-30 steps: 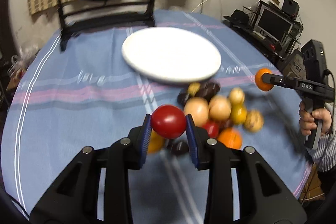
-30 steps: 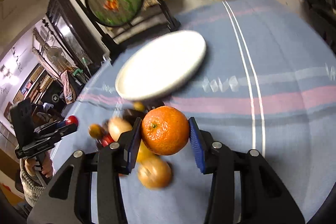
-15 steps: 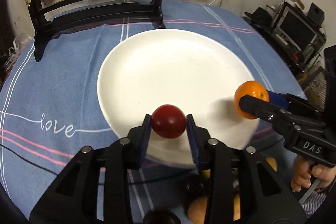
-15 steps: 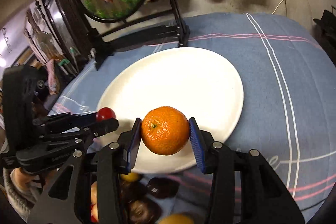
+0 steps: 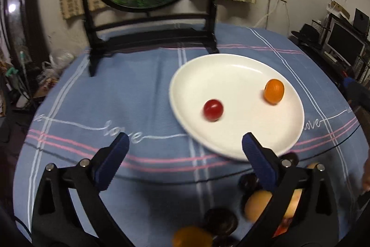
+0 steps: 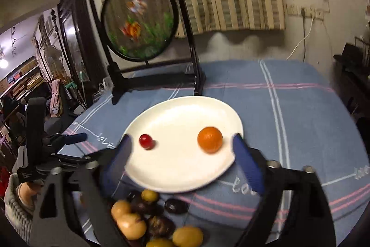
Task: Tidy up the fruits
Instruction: 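Grasp the yellow-orange tomato with the left tool while the right tool grasps a beige fruit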
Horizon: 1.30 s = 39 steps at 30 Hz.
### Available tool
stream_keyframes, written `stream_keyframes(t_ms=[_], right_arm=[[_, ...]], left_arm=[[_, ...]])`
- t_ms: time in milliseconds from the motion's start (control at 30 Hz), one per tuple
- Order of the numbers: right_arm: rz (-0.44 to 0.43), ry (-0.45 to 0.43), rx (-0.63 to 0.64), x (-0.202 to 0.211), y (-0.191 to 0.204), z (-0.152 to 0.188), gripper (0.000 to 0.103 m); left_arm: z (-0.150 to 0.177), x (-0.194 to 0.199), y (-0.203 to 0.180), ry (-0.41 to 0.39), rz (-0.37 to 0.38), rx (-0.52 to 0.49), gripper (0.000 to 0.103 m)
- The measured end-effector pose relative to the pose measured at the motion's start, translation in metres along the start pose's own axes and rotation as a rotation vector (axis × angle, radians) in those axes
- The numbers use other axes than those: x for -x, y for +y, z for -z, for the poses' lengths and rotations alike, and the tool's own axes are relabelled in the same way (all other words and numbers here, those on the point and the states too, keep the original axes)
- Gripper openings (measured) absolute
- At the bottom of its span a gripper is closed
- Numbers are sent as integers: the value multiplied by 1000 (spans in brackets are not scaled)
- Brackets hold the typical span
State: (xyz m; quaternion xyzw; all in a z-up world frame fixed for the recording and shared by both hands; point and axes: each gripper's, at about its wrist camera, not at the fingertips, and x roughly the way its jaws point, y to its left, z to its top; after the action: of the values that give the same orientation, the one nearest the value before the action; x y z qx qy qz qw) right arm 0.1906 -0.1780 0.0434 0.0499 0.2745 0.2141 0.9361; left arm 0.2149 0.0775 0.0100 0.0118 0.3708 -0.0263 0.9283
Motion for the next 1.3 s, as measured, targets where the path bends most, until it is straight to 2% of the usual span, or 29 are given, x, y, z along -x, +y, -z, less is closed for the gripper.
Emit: stream_keyframes(t_ms=[233, 333, 467, 600, 700, 833, 933, 1000, 1267, 1300], right_arm=[[4, 3, -33, 44, -7, 58, 98], [31, 32, -57, 49, -12, 77, 98], [27, 33, -70, 51, -10, 81, 99], [36, 56, -49, 46, -6, 83, 102], [39, 76, -30, 42, -2, 87, 102], [52, 84, -16, 41, -2, 89, 102], [64, 83, -21, 41, -5, 89, 102], [65, 84, -24, 41, -6, 89, 102], [62, 90, -17, 41, -4, 90, 102], [64, 92, -17, 41, -4, 90, 102]], left_arm=[[82, 35, 29, 22, 7, 65, 100], [98, 42, 27, 14, 28, 52, 100], [100, 40, 11, 16, 19, -13, 100], [103, 27, -4, 50, -40, -90, 100], [101, 24, 2, 45, -90, -88, 101], [101, 24, 17, 61, -43, -26, 101], [102, 35, 27, 17, -87, 9, 101], [103, 37, 29, 10, -91, 19, 101], [106, 30, 7, 31, -19, -77, 99], [106, 28, 8, 39, 2, -74, 91]])
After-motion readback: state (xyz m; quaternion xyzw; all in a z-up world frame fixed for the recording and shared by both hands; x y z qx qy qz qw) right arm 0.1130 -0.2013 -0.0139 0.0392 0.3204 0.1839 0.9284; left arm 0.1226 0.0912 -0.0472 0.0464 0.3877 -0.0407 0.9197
